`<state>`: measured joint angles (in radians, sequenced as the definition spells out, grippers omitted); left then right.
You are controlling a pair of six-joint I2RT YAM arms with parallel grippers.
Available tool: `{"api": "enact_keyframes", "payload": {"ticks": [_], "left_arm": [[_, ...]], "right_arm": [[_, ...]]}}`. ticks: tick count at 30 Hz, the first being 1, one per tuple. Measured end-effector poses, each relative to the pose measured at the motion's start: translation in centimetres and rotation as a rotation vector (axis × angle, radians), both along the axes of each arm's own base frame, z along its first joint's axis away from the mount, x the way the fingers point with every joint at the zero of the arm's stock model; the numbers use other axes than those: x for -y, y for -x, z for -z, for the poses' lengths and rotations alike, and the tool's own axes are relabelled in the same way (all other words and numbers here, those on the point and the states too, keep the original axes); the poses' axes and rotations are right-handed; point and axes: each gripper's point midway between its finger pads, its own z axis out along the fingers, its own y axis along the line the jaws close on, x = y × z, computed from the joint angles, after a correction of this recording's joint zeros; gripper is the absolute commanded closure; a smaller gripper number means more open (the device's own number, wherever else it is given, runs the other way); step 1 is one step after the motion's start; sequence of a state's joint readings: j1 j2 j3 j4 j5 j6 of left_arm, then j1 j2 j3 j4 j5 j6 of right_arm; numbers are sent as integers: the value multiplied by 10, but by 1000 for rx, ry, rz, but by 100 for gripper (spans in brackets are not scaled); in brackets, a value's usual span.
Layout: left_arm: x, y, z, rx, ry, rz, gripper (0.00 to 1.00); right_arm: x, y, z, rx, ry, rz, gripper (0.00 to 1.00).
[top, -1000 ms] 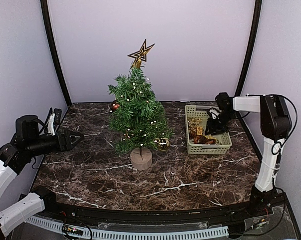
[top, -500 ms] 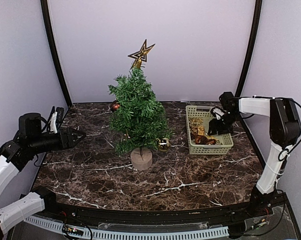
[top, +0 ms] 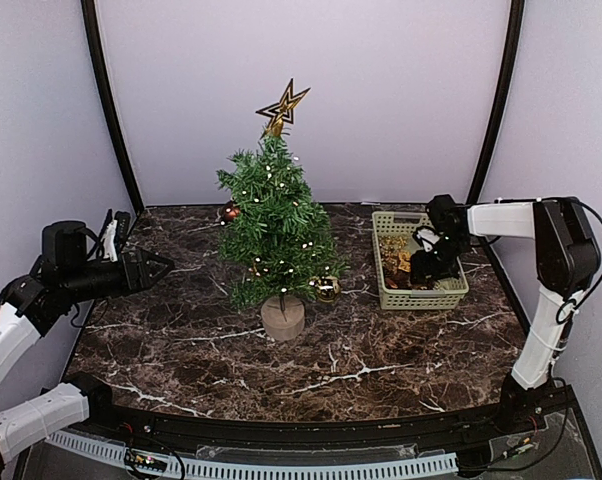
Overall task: Decorate the small christmas tree
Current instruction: Pick up the ornament bell from the bin.
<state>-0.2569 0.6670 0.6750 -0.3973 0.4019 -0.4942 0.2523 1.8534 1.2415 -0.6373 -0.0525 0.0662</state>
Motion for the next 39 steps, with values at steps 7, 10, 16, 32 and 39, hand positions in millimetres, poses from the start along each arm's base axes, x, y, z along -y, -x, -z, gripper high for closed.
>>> {"api": "enact_keyframes", "payload": {"ticks": [7, 10, 16, 32, 39], "left_arm": [[-3, 2, -6, 19, 9, -21, 26], [-4, 4, -7, 22, 9, -25, 26], [-5, 4, -7, 23, 9, -25, 26], [-6, 10, -14, 49, 16, -25, 26], [-6, 10, -13, 47, 16, -25, 26]], "right_arm": [[-5, 5, -13, 12, 9, 57, 29], [-7, 7, -38, 65, 0, 89, 31], [-7, 23, -57, 97, -39, 155, 41], [-18, 38, 3, -52, -79, 187, 50], [-20, 36, 3, -34, -97, 193, 61]]}}
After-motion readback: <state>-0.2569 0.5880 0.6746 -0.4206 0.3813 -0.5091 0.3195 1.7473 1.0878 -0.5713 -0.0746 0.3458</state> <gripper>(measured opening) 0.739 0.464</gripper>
